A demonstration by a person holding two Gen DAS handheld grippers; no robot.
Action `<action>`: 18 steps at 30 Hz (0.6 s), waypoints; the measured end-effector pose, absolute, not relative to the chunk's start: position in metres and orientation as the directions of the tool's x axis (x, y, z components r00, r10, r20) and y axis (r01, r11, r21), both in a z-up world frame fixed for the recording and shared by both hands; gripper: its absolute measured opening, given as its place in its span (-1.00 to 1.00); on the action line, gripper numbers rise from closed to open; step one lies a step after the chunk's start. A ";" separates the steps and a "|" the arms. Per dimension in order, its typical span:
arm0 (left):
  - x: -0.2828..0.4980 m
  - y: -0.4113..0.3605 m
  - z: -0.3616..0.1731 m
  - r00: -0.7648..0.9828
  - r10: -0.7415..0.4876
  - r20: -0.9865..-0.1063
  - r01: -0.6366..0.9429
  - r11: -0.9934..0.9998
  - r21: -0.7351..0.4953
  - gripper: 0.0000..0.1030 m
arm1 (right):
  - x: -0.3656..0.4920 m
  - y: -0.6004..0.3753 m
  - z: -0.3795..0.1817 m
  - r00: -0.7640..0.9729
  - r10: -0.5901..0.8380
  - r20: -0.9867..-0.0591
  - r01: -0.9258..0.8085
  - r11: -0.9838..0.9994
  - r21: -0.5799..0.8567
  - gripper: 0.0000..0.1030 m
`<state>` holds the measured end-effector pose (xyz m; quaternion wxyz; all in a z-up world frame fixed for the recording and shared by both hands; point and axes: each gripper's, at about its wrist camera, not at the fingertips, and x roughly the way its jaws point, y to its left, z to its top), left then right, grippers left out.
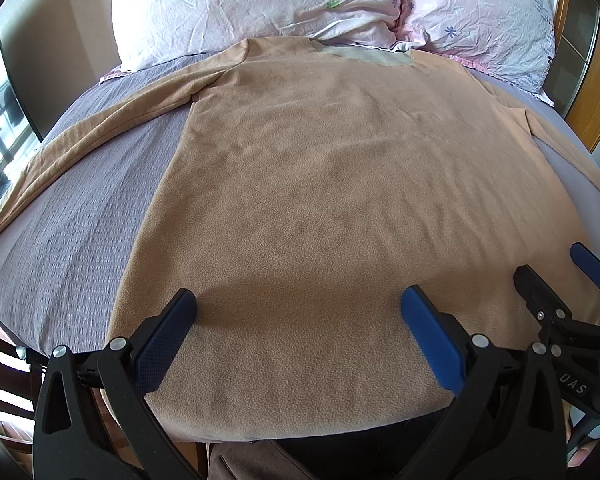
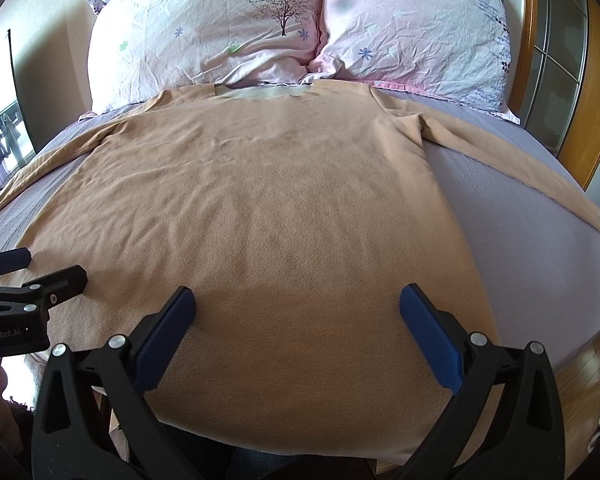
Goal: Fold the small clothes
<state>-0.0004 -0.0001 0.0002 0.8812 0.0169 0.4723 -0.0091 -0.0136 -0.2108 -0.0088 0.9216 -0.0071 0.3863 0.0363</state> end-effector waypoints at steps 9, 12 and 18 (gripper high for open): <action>0.000 0.000 0.000 0.554 0.000 -0.832 0.032 0.999 0.021 0.97 | -0.014 -0.210 -0.010 0.700 0.061 -0.712 -0.072 0.997 0.015 0.97; 0.000 0.000 0.000 0.554 0.000 -0.833 0.032 0.999 0.021 0.97 | -0.015 -0.209 -0.010 0.699 0.061 -0.712 -0.072 0.997 0.015 0.97; 0.000 0.000 0.000 0.553 0.000 -0.833 0.034 0.999 0.022 0.97 | -0.014 -0.211 -0.007 0.702 0.062 -0.709 -0.074 0.997 0.014 0.97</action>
